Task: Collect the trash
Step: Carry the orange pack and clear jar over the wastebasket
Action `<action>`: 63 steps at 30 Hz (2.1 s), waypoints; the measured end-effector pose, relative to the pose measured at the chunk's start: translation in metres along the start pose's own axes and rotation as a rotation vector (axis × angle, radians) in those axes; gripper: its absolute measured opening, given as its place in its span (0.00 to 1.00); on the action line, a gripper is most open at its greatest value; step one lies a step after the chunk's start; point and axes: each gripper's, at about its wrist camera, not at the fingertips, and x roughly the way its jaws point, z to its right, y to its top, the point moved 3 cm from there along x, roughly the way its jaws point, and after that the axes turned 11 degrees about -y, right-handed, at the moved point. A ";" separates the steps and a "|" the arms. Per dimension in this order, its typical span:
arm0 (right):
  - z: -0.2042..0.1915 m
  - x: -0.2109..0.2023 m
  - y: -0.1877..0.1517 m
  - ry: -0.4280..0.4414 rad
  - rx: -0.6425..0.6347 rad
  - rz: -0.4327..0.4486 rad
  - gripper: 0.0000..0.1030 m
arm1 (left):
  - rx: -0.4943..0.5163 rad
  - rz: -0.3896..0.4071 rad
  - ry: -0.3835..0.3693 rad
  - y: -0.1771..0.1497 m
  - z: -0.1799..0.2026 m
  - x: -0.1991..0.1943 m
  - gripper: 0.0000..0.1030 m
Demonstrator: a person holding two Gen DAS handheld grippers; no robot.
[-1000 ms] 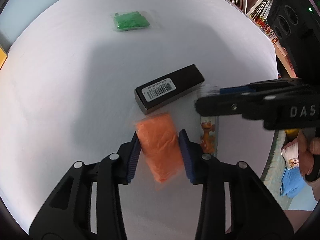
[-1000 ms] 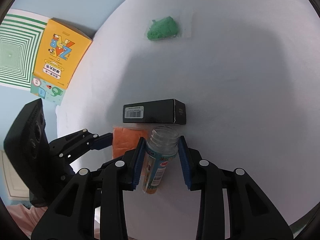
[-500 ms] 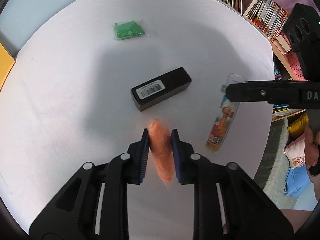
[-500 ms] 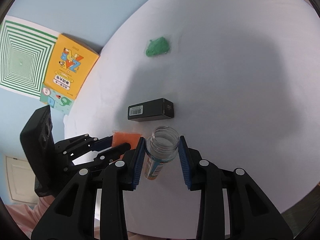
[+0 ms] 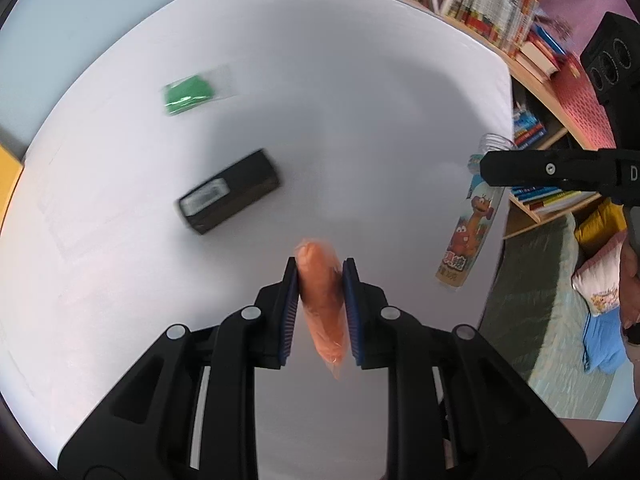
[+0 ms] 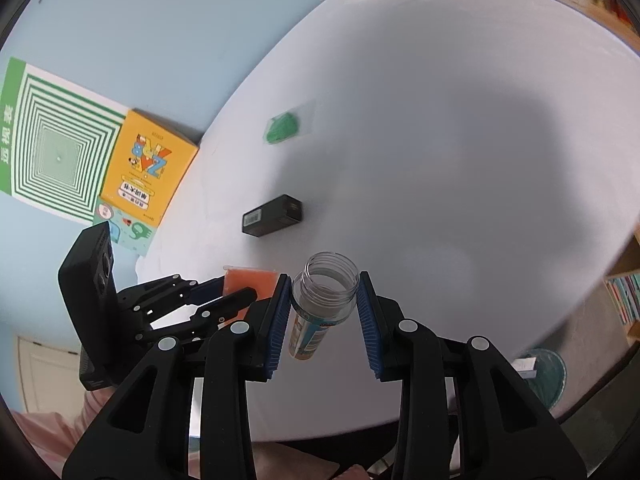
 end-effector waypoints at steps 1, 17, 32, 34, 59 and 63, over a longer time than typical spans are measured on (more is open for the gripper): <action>0.004 -0.004 -0.003 -0.001 0.008 0.005 0.33 | 0.011 -0.005 -0.002 0.000 0.008 0.002 0.19; 0.127 -0.085 -0.086 -0.061 0.231 0.095 0.33 | 0.229 -0.080 -0.096 -0.012 0.157 0.048 0.19; 0.223 -0.130 -0.187 -0.117 0.459 0.135 0.33 | 0.451 -0.216 -0.183 -0.054 0.291 0.103 0.19; 0.233 -0.134 -0.202 -0.122 0.492 0.138 0.33 | 0.477 -0.236 -0.192 -0.061 0.306 0.110 0.19; 0.281 -0.141 -0.288 -0.136 0.686 0.133 0.33 | 0.635 -0.393 -0.227 -0.104 0.376 0.159 0.19; 0.282 -0.139 -0.289 -0.134 0.691 0.126 0.33 | 0.641 -0.401 -0.229 -0.106 0.376 0.161 0.19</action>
